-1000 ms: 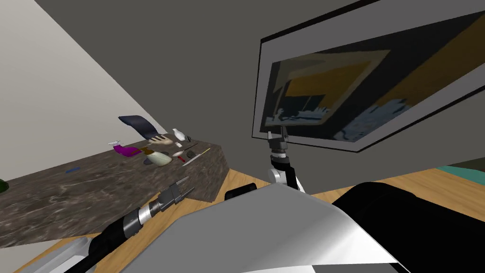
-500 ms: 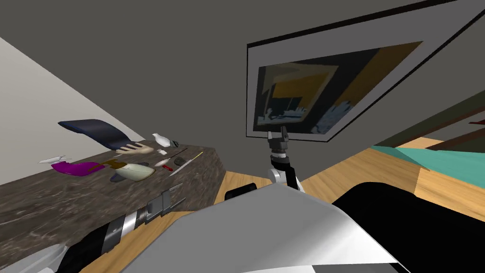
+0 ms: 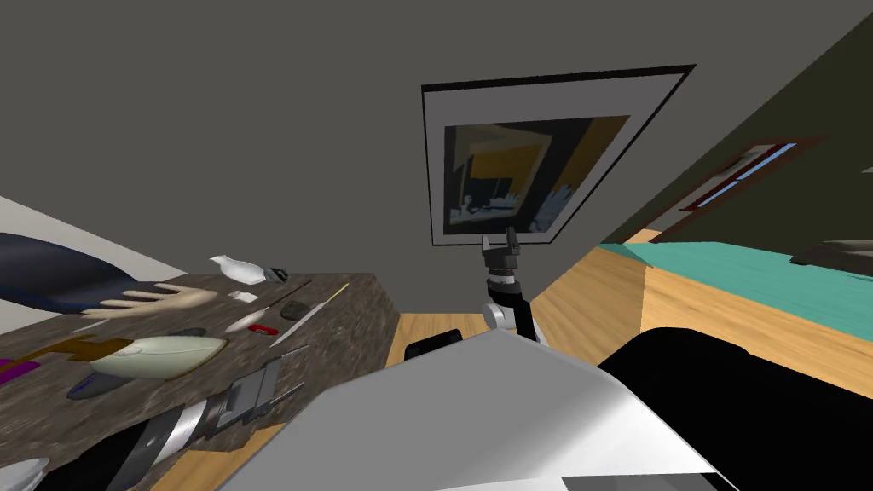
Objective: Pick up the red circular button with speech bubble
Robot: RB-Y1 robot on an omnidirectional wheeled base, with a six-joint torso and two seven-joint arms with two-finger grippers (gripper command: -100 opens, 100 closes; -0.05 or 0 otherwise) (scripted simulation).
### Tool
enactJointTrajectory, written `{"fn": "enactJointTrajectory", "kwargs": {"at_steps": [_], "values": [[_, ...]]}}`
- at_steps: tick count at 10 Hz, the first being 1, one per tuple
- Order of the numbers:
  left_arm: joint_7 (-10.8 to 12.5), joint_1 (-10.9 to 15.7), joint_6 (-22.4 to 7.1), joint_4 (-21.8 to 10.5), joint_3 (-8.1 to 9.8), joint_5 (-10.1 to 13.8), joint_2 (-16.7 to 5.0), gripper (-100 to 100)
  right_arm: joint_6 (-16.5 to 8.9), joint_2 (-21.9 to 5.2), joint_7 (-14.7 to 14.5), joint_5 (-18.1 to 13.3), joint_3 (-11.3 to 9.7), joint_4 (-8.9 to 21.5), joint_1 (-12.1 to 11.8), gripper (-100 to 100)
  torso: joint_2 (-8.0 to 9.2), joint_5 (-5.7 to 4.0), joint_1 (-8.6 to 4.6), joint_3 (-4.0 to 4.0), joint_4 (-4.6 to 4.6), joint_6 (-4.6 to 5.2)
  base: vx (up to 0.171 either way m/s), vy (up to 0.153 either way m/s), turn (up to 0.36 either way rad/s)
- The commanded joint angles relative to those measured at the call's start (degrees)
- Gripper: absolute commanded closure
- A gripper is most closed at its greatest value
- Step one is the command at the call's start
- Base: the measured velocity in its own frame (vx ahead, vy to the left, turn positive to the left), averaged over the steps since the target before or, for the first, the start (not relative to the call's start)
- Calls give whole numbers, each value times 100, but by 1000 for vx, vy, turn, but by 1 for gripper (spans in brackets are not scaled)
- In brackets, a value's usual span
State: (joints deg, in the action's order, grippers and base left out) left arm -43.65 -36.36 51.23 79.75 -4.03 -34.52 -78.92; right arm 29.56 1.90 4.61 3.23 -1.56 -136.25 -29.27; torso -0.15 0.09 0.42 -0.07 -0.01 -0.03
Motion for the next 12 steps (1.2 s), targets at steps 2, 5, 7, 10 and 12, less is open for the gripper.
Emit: {"fn": "enactJointTrajectory", "kwargs": {"at_steps": [2, 5, 7, 10, 12], "values": [[-40, -62, 68, -299, -144, -300, -348, -100, 0, 0, 0, 0, 0, 0, 0, 0, 2, 3, 11, 1, 0, -1, -13, 82, -358], [-28, -142, 215, -684, -300, -648, -802, -100, 0, 0, 0, 0, 1, 0, -2, 0, 0, 4, 5, 1, 1, -12, -6, 63, -292], [-8, -182, 284, -890, -380, -814, -1007, -100, 0, 0, 0, 0, 1, 0, -2, 0, 1, 4, 6, 1, 1, -13, -18, 64, -239], [54, -260, 410, -1297, -539, -1124, -1367, -100, 0, -1, 0, 0, 1, 0, -1, 0, 0, 3, 13, 0, 1, -8, -18, 92, -273], [92, -297, 467, -1502, -616, -1267, -1522, -100, 0, -1, 0, 0, 2, 0, -1, 0, 6, 7, 31, 3, 2, -5, -39, 118, -329]]}}
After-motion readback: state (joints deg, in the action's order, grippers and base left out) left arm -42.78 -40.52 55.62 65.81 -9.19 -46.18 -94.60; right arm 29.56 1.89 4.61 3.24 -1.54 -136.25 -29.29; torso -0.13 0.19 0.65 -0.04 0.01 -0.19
